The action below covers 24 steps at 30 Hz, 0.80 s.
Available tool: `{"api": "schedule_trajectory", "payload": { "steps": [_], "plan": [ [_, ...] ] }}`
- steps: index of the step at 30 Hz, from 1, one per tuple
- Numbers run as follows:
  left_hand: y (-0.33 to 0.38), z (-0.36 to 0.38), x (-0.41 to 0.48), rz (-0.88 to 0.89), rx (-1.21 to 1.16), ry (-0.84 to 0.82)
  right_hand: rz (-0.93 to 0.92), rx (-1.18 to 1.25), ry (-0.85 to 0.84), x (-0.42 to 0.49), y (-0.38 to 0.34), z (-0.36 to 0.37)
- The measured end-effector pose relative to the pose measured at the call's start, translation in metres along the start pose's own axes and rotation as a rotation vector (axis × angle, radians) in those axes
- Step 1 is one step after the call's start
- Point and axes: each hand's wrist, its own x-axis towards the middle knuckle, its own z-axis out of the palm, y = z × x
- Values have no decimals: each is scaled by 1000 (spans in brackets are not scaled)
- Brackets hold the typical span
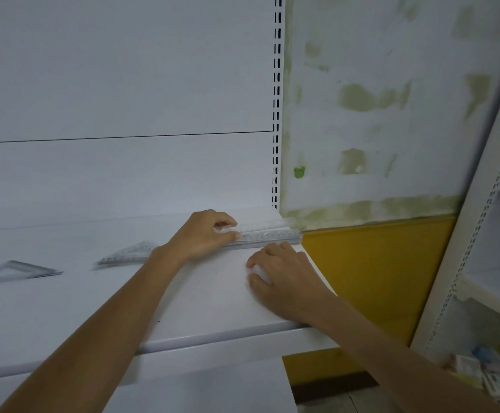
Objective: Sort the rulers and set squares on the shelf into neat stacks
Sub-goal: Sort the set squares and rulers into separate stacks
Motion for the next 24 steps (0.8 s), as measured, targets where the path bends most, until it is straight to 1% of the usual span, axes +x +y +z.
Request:
{"api": "schedule_trajectory", "payload": {
  "steps": [14, 16, 19, 21, 24],
  "plan": [
    [-5, 7, -5, -29, 48, -74, -5, 4, 0, 2, 2, 1],
    [0, 4, -6, -17, 114, -56, 14, 24, -15, 3, 2, -2],
    [6, -9, -14, 22, 196, 18, 54, 99, -17, 4, 3, -7],
    [6, -24, -25, 20, 157, 42, 67, 143, 4, 4, 3, -9],
    [-1, -55, -51, -12, 15, 78, 27, 165, 40, 11, -7, -9]
  ]
}}
